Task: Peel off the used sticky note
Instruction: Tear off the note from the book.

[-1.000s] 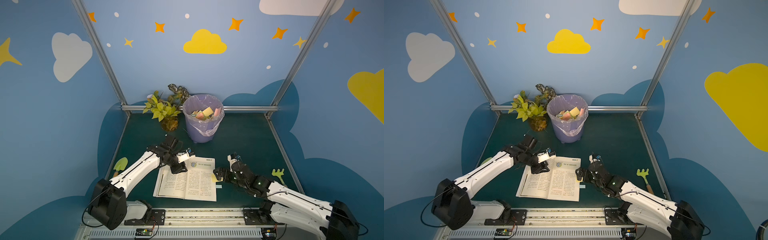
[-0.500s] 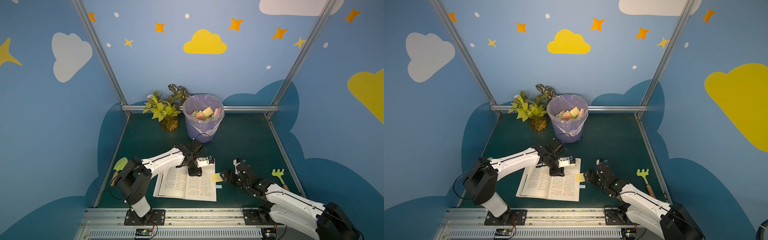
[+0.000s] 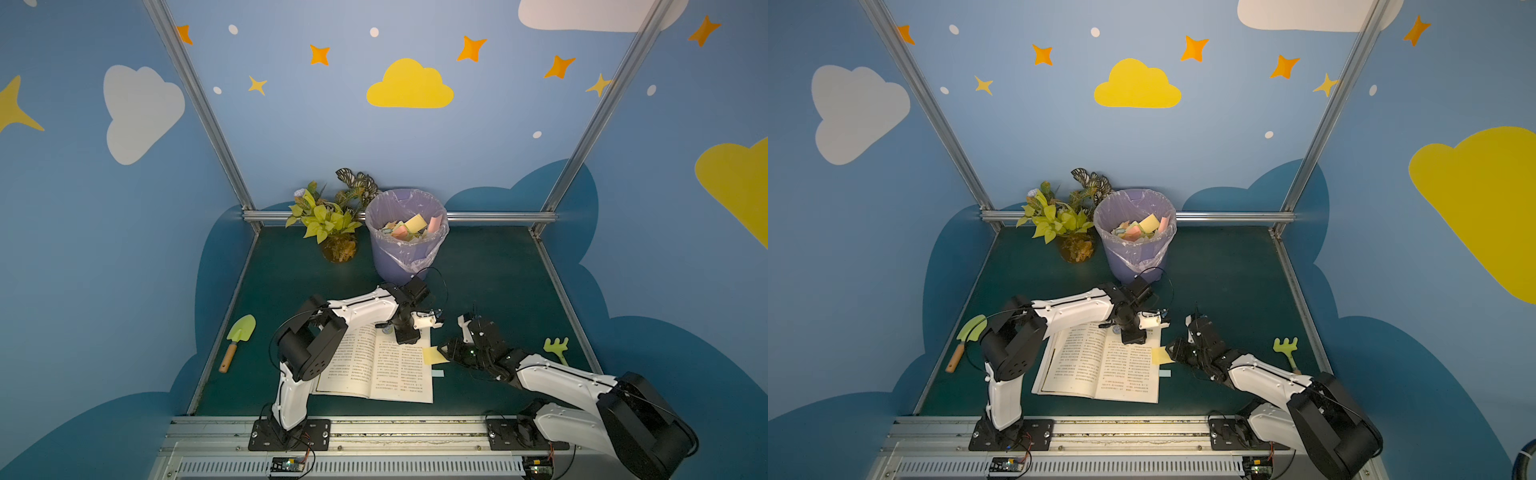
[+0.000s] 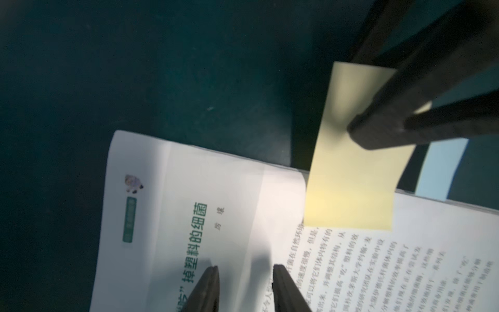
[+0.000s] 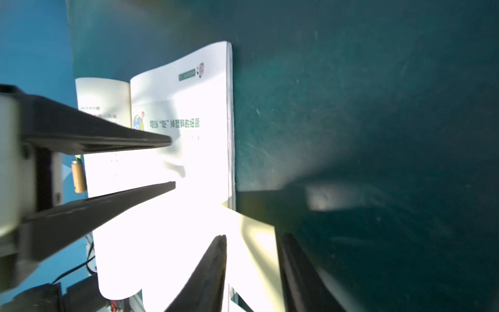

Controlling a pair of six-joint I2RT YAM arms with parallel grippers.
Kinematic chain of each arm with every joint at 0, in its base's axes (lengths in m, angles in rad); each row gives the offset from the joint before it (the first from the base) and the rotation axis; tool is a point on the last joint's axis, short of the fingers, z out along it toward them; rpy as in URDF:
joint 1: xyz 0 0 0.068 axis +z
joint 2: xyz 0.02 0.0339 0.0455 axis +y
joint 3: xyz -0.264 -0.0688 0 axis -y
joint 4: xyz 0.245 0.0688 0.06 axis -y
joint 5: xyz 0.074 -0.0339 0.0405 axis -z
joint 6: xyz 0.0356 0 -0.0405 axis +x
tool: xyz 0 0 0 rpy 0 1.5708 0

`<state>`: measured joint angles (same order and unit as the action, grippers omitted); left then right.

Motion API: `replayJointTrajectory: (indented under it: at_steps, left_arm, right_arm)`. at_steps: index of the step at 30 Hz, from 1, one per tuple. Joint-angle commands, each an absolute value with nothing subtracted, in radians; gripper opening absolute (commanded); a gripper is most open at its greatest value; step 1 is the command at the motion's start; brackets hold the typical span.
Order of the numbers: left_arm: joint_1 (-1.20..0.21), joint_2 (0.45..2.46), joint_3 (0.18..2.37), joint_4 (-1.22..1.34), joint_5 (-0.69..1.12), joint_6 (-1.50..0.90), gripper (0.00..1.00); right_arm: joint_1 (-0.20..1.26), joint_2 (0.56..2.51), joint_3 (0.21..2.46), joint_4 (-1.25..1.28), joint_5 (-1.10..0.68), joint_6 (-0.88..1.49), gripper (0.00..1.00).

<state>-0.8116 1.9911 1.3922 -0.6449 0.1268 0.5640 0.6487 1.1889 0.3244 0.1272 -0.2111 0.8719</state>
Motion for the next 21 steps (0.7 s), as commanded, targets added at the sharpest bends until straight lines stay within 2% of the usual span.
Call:
replayJointTrajectory:
  at_steps: [1, 8, 12, 14, 17, 21]
  left_arm:
    - [-0.819, 2.015, 1.446, -0.670, 0.103, 0.553, 0.37]
    - [-0.820, 2.098, 1.528, -0.694, 0.057, 0.549, 0.33]
    - [-0.825, 2.131, 1.541, -0.696, 0.037, 0.549, 0.31]
    - [-0.825, 2.142, 1.543, -0.697, 0.027, 0.551, 0.31]
    - [-0.827, 2.150, 1.542, -0.704, 0.026, 0.558, 0.30]
    - [-0.827, 2.152, 1.539, -0.712, 0.026, 0.561, 0.30]
  right_arm:
    - [0.644, 1.212, 0.358, 0.161, -0.256, 0.839, 0.29]
    - [0.661, 1.257, 0.424, 0.117, -0.310, 0.742, 0.11]
    - [0.680, 1.239, 0.428, 0.092, -0.277, 0.724, 0.07]
    - [0.693, 1.225, 0.436, 0.056, -0.254, 0.710, 0.07]
    - [0.699, 1.210, 0.441, 0.031, -0.242, 0.701, 0.18]
    - [0.700, 1.205, 0.441, 0.029, -0.238, 0.702, 0.24]
